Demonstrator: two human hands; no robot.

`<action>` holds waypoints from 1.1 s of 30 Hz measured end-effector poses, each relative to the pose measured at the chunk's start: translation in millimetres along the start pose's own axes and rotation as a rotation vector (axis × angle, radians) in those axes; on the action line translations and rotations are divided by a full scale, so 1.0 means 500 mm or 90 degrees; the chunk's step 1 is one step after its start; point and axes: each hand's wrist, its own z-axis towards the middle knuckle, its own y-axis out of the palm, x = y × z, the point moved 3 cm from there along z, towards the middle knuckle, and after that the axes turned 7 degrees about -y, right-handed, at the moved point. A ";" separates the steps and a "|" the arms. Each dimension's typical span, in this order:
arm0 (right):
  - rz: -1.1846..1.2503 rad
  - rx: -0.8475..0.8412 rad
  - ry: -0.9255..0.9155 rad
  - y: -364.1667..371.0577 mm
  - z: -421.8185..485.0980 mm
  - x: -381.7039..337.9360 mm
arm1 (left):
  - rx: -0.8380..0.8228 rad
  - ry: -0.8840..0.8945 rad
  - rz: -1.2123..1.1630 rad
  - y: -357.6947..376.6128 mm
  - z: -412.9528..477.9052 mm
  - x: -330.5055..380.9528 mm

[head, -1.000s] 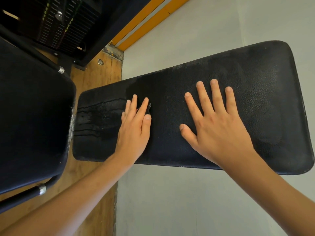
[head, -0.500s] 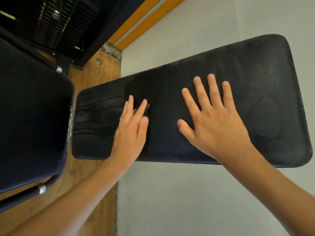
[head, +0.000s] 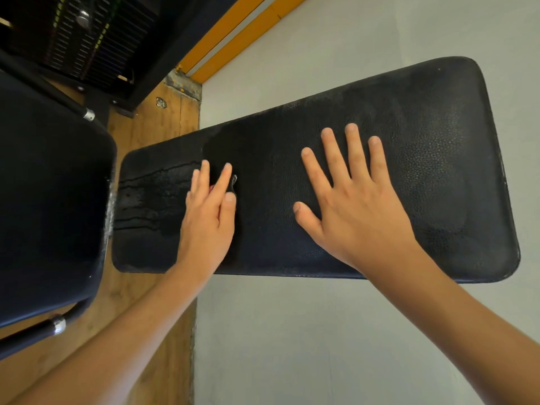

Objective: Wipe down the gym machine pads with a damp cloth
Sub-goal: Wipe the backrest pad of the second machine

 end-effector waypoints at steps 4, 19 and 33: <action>-0.001 -0.008 0.007 -0.002 -0.001 0.001 | 0.002 0.025 0.010 0.007 -0.013 -0.014; 0.115 -0.065 -0.127 -0.002 0.047 -0.146 | -0.011 0.040 0.021 0.010 -0.054 -0.052; 0.050 -0.097 -0.120 0.015 0.052 -0.155 | 0.042 0.035 -0.080 -0.032 0.111 -0.008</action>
